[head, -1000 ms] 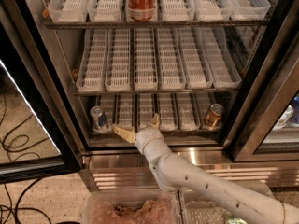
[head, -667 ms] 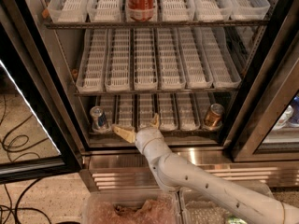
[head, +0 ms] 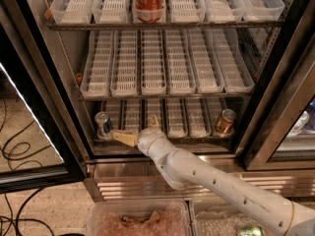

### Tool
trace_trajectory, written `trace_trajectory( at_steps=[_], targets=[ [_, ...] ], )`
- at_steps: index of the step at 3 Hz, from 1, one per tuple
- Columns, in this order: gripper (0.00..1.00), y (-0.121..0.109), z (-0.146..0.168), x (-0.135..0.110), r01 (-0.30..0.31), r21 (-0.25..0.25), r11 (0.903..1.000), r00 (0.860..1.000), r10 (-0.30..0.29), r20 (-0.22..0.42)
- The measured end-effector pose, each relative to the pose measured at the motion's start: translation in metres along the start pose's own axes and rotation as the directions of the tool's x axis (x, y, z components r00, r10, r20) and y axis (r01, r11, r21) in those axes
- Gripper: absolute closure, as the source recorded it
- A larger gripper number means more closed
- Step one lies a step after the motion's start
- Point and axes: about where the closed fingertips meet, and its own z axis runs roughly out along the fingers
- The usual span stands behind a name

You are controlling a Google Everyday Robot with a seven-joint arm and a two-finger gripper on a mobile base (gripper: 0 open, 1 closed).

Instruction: Pick redbull can from bottom shelf of fridge

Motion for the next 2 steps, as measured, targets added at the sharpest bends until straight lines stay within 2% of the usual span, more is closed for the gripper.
trace_trajectory(
  at_steps=[1, 2],
  targets=[
    [0.0, 0.001, 0.0, 0.0, -0.002, 0.003, 1.0, 1.0, 0.002, 0.001],
    [0.0, 0.011, 0.008, 0.004, 0.011, 0.028, 0.9995, 1.0, -0.011, 0.007]
  ],
)
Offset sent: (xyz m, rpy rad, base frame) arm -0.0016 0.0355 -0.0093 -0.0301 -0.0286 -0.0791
